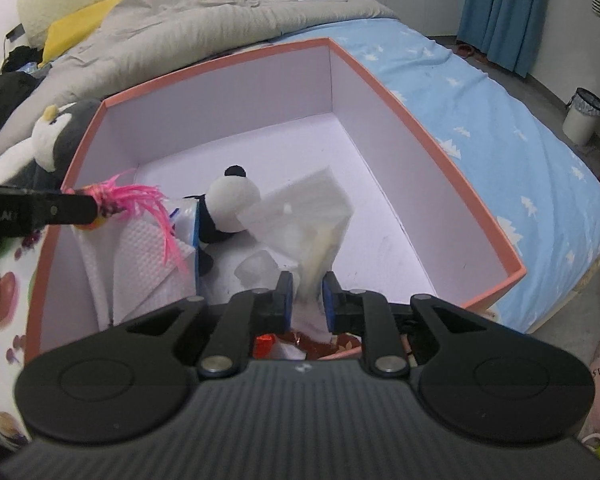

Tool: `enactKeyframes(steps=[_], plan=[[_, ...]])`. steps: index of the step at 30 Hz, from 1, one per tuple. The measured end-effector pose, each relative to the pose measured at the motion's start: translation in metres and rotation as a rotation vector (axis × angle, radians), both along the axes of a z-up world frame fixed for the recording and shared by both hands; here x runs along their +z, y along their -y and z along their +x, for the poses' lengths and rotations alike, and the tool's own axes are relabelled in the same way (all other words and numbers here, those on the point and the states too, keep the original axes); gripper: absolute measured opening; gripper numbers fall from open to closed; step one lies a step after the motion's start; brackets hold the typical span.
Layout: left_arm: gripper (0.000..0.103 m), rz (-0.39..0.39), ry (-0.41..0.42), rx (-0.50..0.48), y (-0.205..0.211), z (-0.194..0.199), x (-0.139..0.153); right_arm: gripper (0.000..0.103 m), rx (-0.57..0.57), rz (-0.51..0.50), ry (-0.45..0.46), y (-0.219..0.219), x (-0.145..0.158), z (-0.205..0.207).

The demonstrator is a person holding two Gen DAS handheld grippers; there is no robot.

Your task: Organize soft objects

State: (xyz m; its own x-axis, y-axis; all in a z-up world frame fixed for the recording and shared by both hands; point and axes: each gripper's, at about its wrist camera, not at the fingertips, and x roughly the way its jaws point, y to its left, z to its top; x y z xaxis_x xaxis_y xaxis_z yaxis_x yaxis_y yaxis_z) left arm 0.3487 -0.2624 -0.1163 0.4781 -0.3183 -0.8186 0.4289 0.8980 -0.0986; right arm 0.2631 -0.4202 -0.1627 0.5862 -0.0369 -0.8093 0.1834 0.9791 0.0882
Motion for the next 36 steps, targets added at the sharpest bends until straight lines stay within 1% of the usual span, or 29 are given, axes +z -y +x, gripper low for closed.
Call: enactKeyframes(steps=[1,2,3,5,8,12,20,24,27,30,33,36], plan=[[0.041,0.001,0.002,-0.005,0.000,-0.002,0.001,0.028,0.000,0.002,0.000,0.001,0.000,0.000],[0.050,0.003,0.008,-0.007,0.000,-0.002,0.002,0.037,0.001,0.000,0.000,0.001,0.001,0.002],[0.054,0.007,0.018,-0.003,0.000,-0.003,0.004,0.047,0.000,-0.002,0.005,0.000,0.002,0.001],[0.056,-0.002,0.045,0.000,-0.004,-0.007,0.011,0.053,-0.006,-0.006,0.023,0.001,0.006,-0.001],[0.057,-0.032,0.059,0.001,-0.010,-0.012,0.023,0.053,-0.006,0.015,0.061,0.001,0.015,-0.008],[0.057,-0.071,0.112,0.001,-0.021,-0.023,0.047,0.053,-0.018,0.009,0.131,0.000,0.036,-0.021],[0.057,-0.146,0.203,0.016,-0.041,-0.049,0.102,0.053,0.000,-0.011,0.294,-0.010,0.103,-0.045],[0.057,-0.183,0.252,0.000,-0.051,-0.071,0.128,0.053,0.015,-0.013,0.348,-0.018,0.126,-0.062],[0.057,-0.191,0.295,-0.011,-0.058,-0.092,0.144,0.053,0.022,-0.034,0.383,-0.026,0.136,-0.077],[0.057,-0.221,0.312,-0.007,-0.067,-0.112,0.154,0.053,0.024,-0.024,0.409,-0.031,0.142,-0.094],[0.057,-0.254,0.321,-0.001,-0.078,-0.129,0.159,0.053,0.028,-0.029,0.430,-0.039,0.146,-0.108],[0.057,-0.269,0.320,0.017,-0.088,-0.139,0.156,0.053,0.034,-0.014,0.438,-0.045,0.146,-0.120]])
